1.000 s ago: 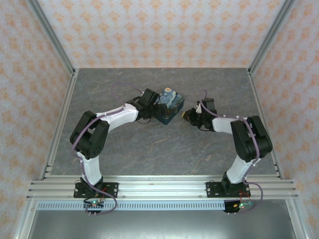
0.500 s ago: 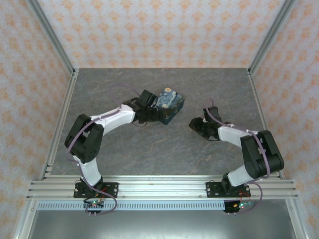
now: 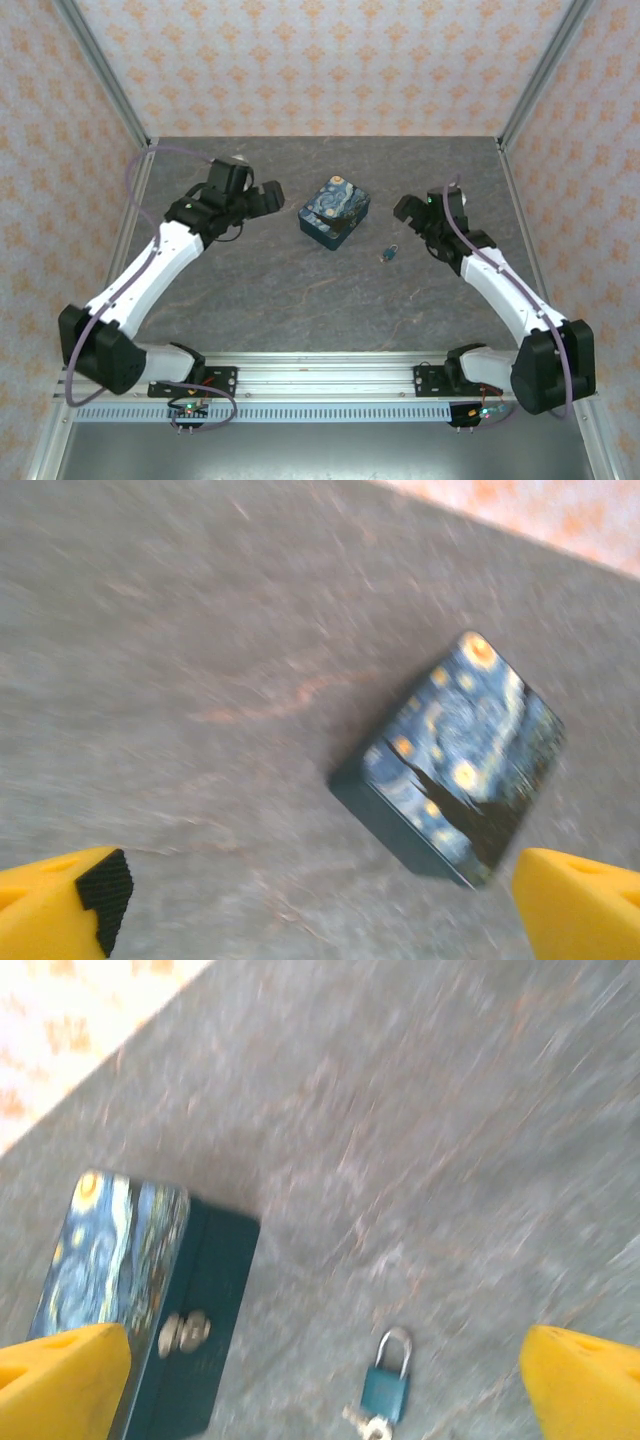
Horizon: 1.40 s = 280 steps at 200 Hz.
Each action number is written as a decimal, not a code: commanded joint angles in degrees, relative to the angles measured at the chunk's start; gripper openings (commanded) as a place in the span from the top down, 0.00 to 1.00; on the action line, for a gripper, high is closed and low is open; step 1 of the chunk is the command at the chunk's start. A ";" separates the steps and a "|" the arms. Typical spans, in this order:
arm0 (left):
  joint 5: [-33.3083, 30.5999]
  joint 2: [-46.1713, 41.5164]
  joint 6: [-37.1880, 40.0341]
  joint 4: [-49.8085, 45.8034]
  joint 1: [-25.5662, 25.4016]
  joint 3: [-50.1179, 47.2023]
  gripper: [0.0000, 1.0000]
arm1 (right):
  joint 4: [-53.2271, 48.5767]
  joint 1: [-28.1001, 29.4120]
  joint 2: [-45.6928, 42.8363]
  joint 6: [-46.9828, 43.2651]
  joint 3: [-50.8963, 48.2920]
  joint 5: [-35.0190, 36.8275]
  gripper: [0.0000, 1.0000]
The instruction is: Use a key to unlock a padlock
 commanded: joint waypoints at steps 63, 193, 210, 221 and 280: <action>-41.95 -12.19 17.11 23.59 5.06 -23.95 0.00 | 19.10 -7.56 0.30 -18.76 -6.65 28.34 0.01; -20.71 -1.90 22.76 65.10 17.64 -46.33 0.00 | 73.40 -8.26 19.99 -34.92 -30.68 18.60 0.01; -20.26 2.01 23.30 71.13 17.67 -47.88 0.00 | 67.36 -8.57 18.74 -35.32 -28.42 15.06 0.01; -19.69 4.45 23.78 74.38 17.66 -48.48 0.00 | 67.59 -9.72 19.39 -34.88 -28.04 13.14 0.01; -9.59 11.00 28.64 76.59 17.40 -46.29 0.00 | 63.91 -12.09 19.01 -32.58 -26.67 10.85 0.01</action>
